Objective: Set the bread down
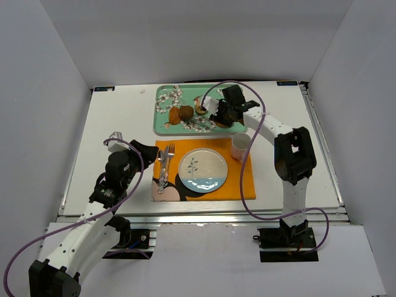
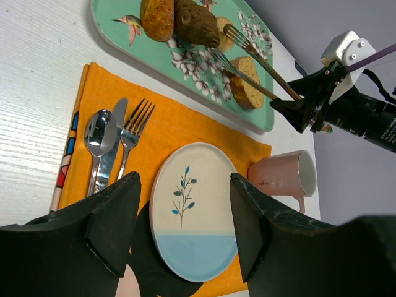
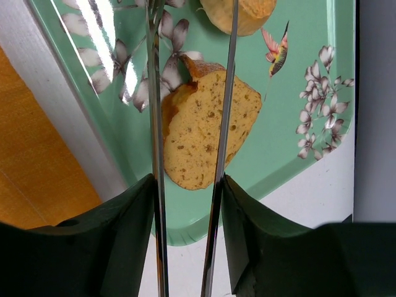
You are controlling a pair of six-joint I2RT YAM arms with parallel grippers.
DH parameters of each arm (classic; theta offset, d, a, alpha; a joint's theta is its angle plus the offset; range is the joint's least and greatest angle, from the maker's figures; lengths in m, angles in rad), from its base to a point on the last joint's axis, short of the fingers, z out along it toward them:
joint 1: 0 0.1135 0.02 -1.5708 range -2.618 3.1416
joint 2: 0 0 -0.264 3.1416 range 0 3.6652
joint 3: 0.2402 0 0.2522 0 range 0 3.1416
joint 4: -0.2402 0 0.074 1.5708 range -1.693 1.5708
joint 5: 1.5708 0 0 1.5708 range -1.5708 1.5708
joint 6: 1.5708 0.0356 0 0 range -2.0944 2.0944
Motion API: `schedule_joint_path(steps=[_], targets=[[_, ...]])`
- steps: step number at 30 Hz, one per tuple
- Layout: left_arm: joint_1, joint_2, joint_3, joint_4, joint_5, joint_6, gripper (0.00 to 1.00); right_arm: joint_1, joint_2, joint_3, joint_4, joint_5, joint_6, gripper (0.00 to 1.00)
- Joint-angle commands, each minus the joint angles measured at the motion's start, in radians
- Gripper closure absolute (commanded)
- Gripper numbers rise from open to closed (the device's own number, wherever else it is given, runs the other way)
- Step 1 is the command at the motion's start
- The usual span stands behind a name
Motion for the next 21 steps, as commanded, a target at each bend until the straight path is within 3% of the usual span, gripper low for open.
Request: schedule_joint_path(steps=[1, 21], targets=[[-0.001, -0.006, -0.006, 0.026, 0.001, 0.0, 0.31, 0.004, -0.028, -0.002, 0.061, 0.03, -0.031, 0.49], [-0.001, -0.006, -0.006, 0.031, 0.0, -0.002, 0.31, 0.005, -0.014, -0.025, 0.105, 0.111, -0.089, 0.52]])
